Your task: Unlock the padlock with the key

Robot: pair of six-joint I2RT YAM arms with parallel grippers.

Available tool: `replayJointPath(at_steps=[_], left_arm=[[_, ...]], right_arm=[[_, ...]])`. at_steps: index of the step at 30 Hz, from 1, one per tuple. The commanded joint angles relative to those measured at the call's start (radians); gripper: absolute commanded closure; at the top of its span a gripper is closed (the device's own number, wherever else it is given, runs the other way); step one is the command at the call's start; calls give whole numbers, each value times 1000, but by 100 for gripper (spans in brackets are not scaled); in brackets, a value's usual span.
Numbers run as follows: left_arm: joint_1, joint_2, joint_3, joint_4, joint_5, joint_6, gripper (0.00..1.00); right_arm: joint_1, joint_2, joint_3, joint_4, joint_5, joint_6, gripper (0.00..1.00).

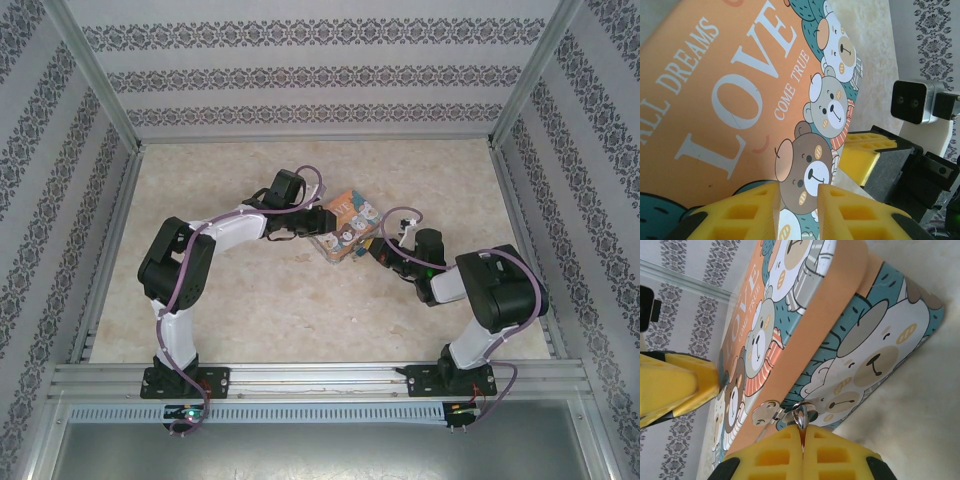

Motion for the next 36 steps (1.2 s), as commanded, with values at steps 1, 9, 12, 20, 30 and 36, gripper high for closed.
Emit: replayJointPath(at_steps=[1,9,12,20,30,36], left_arm=[[16,11,-46,-94,-54,0,73],[22,4,-53,-99,-64,5,73],[33,-5,-61,-101,-70,5,73],[59,-13,-59,-117,-78,21,73],[107,-17,-31,-151,-80,51,72],[117,-46,-17,-154,-78,61,66]], right_arm=[[-5,27,-27,145,21,62,100],[-1,72,-36,219,59,90,100],[-5,57,-44,202,71,79,100],[-30,10,-66,178,71,65,100],[-51,-79,-74,98,58,28,100],[-53,-147,-70,26,59,3,100]])
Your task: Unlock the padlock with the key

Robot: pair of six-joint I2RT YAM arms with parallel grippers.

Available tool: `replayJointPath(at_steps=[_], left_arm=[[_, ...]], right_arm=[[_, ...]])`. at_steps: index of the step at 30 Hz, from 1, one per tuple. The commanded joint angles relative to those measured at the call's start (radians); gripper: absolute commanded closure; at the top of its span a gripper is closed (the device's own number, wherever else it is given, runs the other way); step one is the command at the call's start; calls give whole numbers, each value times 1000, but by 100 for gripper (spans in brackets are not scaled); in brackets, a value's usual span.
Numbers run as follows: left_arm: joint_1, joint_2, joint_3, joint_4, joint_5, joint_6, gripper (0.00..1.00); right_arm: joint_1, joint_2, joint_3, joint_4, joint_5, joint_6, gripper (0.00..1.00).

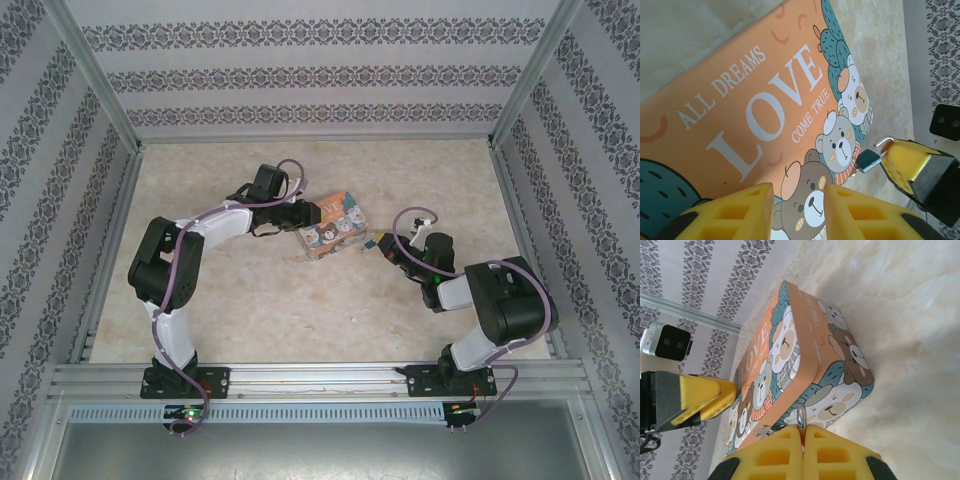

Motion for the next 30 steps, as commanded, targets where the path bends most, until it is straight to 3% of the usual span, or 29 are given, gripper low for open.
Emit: replayJointPath(at_steps=[1,9,19,26,30], left_arm=[[22,-13,4,-105,-61,37,65],[29,-80,-7,-76,-44,50,61],[39,-241,-154,76,-110,82,56],[40,-414,-292,131,-217,163,51],[41,-530,-370,134,-302,217,44]], right_arm=[[-11,-52,-1,-47,-3,-39,100],[-12,-171,16,-212,-2,-98,100],[-9,-317,35,-427,-32,-173,100],[-4,-455,85,-668,-53,-261,100],[5,-531,101,-795,-55,-306,100]])
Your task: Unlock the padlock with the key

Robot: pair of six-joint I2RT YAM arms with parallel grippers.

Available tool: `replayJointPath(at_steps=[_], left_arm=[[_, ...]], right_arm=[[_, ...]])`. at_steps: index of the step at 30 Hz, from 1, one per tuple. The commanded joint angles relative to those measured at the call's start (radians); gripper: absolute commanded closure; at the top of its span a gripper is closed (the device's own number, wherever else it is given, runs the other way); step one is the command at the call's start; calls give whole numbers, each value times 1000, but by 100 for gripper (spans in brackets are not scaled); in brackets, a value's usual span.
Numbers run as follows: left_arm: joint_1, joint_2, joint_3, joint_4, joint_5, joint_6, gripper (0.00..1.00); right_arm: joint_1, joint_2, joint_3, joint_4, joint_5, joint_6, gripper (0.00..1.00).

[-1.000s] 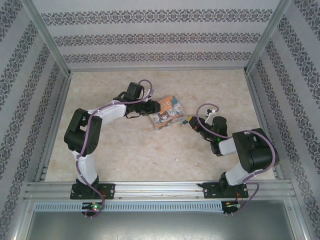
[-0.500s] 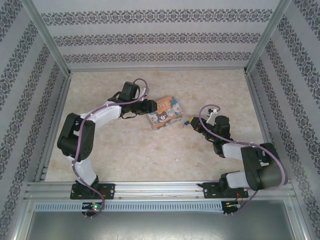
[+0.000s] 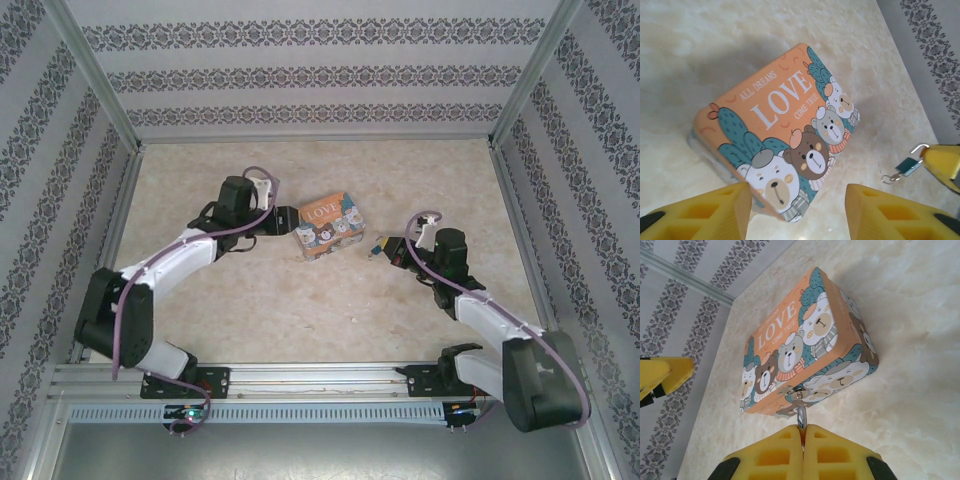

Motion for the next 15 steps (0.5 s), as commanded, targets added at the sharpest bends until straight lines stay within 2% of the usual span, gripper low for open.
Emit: replayJointPath(at_steps=[1,9,15], left_arm=[[12,-103,-56,47,-106,94,42],[16,-335,-216,93,-261,177,27],[20,-465,-348,216,-326,186,14]], right_arm=[[11,-62,39,-159,-25,-76,100],[83,-166,85,-422,-17,-175,100],[173,-170,144,-585,16,-230,100]])
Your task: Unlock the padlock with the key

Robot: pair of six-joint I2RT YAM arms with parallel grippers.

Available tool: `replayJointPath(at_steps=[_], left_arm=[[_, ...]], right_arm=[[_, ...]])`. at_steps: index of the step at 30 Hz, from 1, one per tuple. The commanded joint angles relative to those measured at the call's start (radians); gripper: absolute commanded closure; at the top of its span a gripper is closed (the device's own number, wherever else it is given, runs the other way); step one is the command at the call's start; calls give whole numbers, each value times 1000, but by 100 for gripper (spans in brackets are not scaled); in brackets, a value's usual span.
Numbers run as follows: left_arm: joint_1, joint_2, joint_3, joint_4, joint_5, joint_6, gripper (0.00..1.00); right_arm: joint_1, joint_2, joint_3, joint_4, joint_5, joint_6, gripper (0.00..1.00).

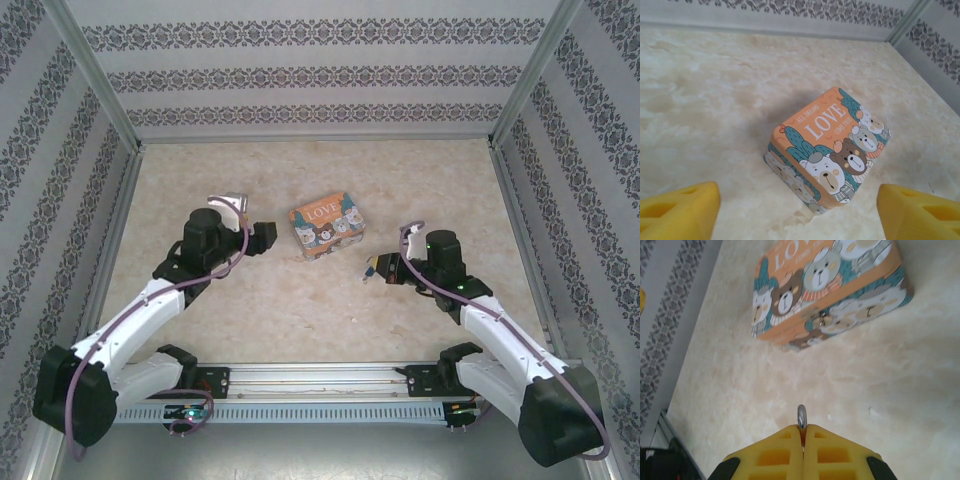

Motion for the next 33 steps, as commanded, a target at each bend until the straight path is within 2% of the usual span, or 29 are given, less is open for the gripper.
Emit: replayJointPath(at_steps=[1,13,19,33], left_arm=[[18,-66,-63,122,-76,34,12],[17,-187,-142,138,-127,70,0],[18,-215,-166,149,-131,75,1],[19,-236,-186,137,-130,69,1]], right_arm=[[46,-11,52,-138,28,-63,100],[199,9,110,-288,92,-94,100],[245,49,133,-346,102,-96,100],[300,169,144,-318,114,-92,100]])
